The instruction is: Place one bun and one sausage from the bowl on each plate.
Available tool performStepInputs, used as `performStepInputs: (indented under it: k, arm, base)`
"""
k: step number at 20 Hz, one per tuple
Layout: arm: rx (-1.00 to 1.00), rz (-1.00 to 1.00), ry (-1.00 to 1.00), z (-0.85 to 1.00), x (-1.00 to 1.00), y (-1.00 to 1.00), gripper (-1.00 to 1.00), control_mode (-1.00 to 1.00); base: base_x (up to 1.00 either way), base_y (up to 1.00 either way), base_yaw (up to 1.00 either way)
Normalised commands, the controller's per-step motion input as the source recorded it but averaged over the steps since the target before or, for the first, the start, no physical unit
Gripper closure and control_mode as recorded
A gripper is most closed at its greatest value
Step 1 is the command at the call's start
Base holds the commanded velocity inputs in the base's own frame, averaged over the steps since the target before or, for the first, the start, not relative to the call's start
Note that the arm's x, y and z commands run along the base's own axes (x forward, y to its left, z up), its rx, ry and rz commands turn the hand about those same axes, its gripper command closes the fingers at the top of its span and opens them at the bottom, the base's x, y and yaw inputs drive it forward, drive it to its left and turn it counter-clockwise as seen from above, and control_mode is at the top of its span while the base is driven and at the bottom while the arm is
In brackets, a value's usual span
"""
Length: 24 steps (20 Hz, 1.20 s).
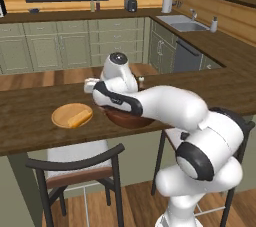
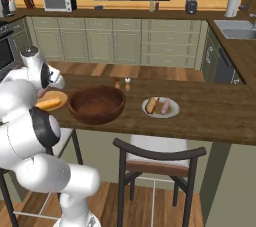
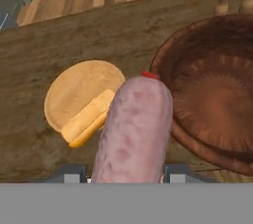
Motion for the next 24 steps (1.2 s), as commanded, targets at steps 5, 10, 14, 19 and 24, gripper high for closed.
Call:
performStepInputs:
  k: [5,10,14,19,24]
  arm:
    - [0.07,-0.21,0.0,0.0,0.0,0.87,1.0,-1.0]
    - [0.08,-0.13,0.01,0.01,0.22,0.5,1.0,-1.0]
    - [0.06,-0.02,0.1,-0.01,0.23,0.04,1.0,-1.0]
    - [0.0,0.0,0.14,-0.23,0.39,0.12,1.0,-1.0]
    - [0.0,-0.02,0.06,-0.52,0.45,0.14,1.0,-1.0]
  base:
    - [0.0,0.0,0.0]
    - [0.0,0.0,0.0]
    - [0.0,0.0,0.0]
    - [0.0,0.0,0.0]
    - [0.0,0.0,0.0]
